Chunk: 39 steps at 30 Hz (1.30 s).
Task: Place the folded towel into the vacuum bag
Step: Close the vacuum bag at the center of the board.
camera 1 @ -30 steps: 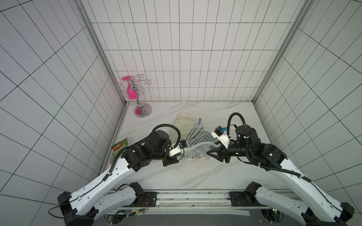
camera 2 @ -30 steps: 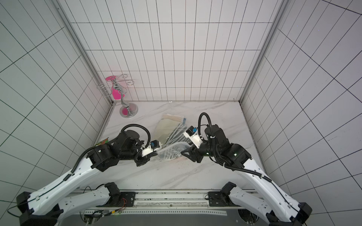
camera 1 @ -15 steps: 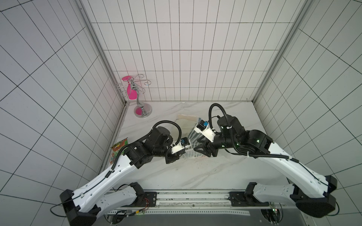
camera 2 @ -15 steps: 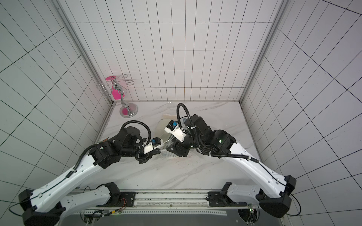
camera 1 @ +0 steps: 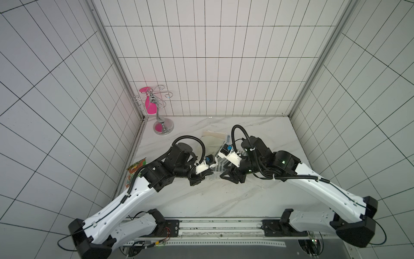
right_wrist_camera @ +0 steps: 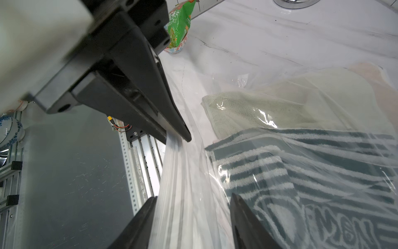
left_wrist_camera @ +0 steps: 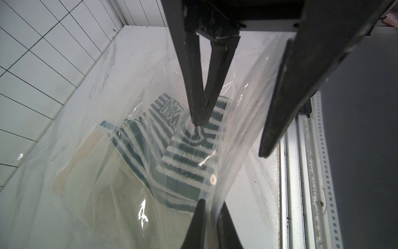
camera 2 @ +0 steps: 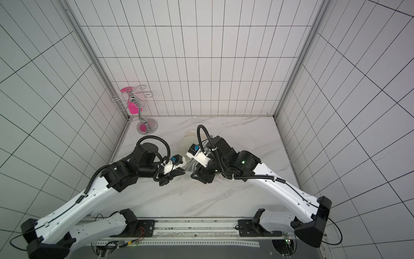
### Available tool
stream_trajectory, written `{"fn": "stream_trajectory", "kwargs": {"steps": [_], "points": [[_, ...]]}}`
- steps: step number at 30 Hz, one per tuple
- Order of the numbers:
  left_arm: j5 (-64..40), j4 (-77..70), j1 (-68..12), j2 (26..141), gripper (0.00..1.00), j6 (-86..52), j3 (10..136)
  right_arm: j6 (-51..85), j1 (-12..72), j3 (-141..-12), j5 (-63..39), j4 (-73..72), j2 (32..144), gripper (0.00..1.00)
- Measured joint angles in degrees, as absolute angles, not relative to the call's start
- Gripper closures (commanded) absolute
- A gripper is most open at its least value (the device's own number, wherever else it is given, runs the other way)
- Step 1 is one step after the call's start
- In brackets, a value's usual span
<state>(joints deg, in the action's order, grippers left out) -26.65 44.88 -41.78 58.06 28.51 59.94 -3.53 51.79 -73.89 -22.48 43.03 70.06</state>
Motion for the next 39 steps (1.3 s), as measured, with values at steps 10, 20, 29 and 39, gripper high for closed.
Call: {"fn": "stream_trajectory", "kwargs": {"steps": [10, 20, 29, 39], "points": [[-28.64, 46.52, -41.71, 59.48, 1.00, 29.58, 62.04, -6.46, 52.25, -73.65, -21.08, 42.15, 70.54, 0.80], [-29.12, 51.09, -42.28, 64.16, 1.00, 34.57, 67.11, -8.78, 52.12, -71.48, -19.62, 41.19, 68.23, 1.00], [-26.46, 52.47, -44.58, 64.66, 0.94, 40.66, 68.82, -10.24, 52.16, -67.75, -21.56, 40.29, 63.09, 1.00], [-20.67, 58.02, -45.36, 65.23, 0.93, 41.69, 71.13, -11.20, 50.96, -67.07, -23.75, 39.92, 63.07, 1.00]]}}
